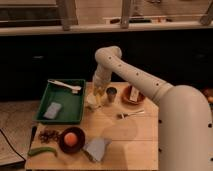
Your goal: Place banana in paper cup
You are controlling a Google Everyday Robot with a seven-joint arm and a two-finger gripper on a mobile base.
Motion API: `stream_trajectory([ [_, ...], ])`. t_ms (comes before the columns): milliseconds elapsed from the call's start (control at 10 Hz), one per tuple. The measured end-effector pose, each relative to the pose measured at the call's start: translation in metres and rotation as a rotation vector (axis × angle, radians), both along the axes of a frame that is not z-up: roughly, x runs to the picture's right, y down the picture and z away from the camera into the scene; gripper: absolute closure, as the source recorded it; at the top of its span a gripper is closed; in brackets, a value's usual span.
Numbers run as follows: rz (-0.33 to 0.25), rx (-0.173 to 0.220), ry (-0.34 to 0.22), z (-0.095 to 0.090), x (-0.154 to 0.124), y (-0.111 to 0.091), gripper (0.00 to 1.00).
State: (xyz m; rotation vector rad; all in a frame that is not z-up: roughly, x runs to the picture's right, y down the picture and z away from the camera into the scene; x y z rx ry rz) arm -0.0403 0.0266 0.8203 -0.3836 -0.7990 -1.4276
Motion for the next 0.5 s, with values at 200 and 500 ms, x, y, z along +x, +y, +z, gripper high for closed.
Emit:
stream_trajectory([
  [200,-0.011,-0.005,-0.002,0.0026,-0.0044,-0.0016,0.98],
  [500,-0.026,-0.013,-0.003,0.0045,-0.0106,-0.0029,0.72],
])
